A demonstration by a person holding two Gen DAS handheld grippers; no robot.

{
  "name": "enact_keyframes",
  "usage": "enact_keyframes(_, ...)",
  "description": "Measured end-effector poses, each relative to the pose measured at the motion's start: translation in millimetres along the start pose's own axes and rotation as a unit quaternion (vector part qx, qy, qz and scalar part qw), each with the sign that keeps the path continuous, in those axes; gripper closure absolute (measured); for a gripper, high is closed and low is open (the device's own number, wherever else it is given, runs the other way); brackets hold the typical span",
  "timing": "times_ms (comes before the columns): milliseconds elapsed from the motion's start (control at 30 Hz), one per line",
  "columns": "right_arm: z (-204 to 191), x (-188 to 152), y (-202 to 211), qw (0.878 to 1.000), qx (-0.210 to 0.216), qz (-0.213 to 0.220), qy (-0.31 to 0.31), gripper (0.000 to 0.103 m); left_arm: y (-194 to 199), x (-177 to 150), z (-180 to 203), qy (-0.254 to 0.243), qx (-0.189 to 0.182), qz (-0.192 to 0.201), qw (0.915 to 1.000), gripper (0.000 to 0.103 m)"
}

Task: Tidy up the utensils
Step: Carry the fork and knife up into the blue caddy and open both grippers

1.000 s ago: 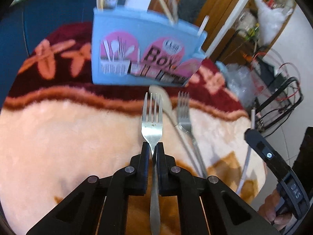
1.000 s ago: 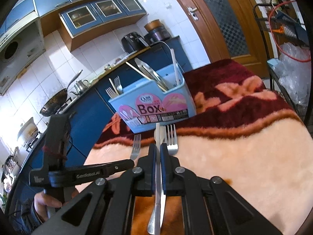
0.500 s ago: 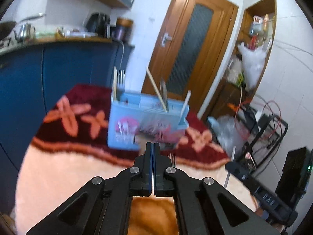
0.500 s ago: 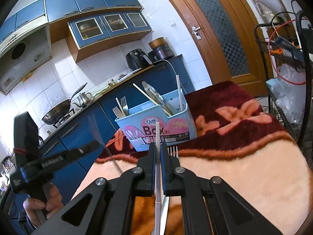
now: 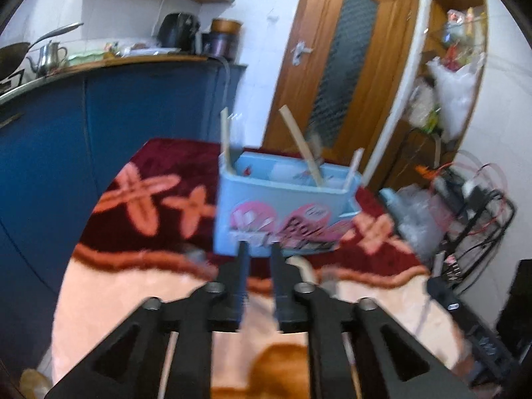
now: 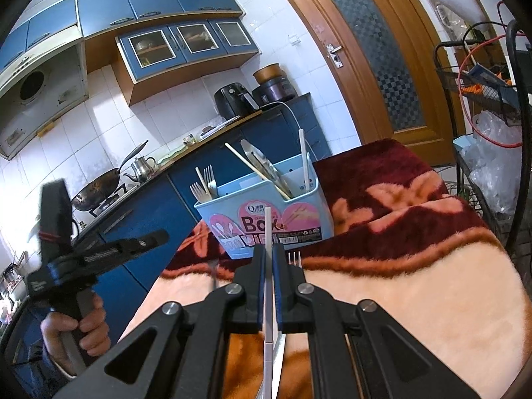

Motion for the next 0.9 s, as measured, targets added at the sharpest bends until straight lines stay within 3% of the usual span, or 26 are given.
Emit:
enact_keyframes(33,-0.1,-0.2,-0.4,1.0,0.0,-0.001,0.001,0.097,-3.9,-2.1,-4.7,0.004,0.009,-0.008,0.9999,0.072)
enact_keyframes(100,-0.3,-0.4,-1.6,1.0,0.0,-0.003,0.002,0.097,-10.2,-5.3,-14.6,0.015,0.021,-0.021,0.9995,0.067)
enact_keyframes(467,3.0,-1.6,-8.8,1.0,-0.002,-0.013,-0.002,0.097,-59.8,-2.2,-80.3,0.103,0.044,-0.101,0.9886,0.066)
enact_keyframes(600,5.0,-0.8,-11.4,1.0,-0.005,-0.015,-0.002,0.097,-75.8,-2.2,-100.0,0.143,0.034,-0.116,0.9823,0.066)
enact_keyframes(900,6.7,-0.5,-21.0,1.0,-0.011,-0.023,-0.003,0.097,-97.1,-2.3,-119.3,0.211,-0.007,-0.105,0.9718,0.067)
Point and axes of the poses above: each gripper's, at about its wrist camera, not at the fingertips, and y roughly against the way its jaws point, z to its right, x to its top, the point moved 1 cm from there along -y, roughly the way its jaws point, and after that the axes turned 11 degrees about -x, right-handed, at the moved point
